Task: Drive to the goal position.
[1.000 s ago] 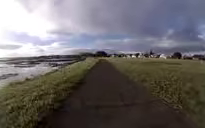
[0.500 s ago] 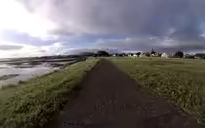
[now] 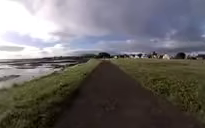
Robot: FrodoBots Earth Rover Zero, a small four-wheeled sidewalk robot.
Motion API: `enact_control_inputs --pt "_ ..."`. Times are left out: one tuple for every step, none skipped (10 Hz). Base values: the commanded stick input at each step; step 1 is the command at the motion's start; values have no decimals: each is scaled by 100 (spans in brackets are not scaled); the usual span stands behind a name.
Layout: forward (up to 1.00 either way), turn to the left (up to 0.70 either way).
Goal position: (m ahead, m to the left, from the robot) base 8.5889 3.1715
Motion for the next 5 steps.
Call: enact_control_inputs --pt "29 0" --pt "13 0" --pt "0 0" --pt "0 0" --pt "0 0"
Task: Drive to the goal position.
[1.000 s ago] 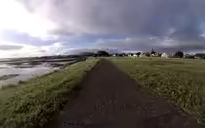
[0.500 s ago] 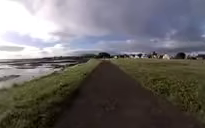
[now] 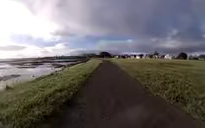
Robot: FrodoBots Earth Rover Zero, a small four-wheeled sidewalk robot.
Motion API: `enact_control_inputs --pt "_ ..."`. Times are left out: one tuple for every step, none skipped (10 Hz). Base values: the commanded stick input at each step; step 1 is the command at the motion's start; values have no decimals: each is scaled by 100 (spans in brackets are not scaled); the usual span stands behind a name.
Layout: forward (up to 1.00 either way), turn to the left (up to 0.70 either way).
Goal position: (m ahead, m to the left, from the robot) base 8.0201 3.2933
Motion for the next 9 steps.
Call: enact_control_inputs --pt "0 0" --pt "0 0" --pt "0 0" --pt "0 0" --pt "0 0" --pt "0 0" --pt "4 -2" --pt "12 -6" --pt "20 -10"
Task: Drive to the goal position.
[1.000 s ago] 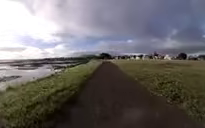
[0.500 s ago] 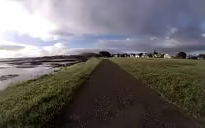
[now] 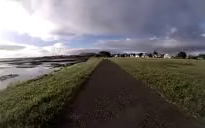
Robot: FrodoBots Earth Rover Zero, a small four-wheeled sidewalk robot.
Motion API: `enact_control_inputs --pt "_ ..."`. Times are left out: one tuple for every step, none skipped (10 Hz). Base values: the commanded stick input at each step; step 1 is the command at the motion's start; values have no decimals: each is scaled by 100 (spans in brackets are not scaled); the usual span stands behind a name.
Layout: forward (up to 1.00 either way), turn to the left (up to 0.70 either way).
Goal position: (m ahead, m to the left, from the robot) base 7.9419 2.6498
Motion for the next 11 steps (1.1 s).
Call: enact_control_inputs --pt "27 -14" --pt "35 -17" --pt "42 -21" --pt "50 -25" --pt "58 -29" --pt "65 -33" --pt "70 -29" --pt "70 -12" --pt "70 0" --pt "70 0" --pt "70 0"
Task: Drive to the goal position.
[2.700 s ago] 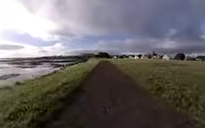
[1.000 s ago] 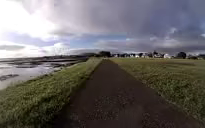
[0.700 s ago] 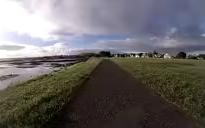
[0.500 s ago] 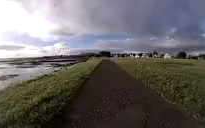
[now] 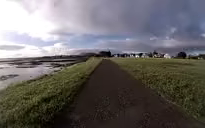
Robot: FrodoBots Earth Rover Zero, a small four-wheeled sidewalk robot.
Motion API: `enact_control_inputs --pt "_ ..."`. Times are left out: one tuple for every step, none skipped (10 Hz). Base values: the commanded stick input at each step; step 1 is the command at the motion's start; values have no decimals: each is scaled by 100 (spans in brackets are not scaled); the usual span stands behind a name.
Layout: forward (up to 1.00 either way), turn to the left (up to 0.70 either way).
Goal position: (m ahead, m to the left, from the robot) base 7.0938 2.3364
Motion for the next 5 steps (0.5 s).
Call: enact_control_inputs --pt "70 0" --pt "70 0" --pt "70 0" --pt "70 0" --pt "70 0"
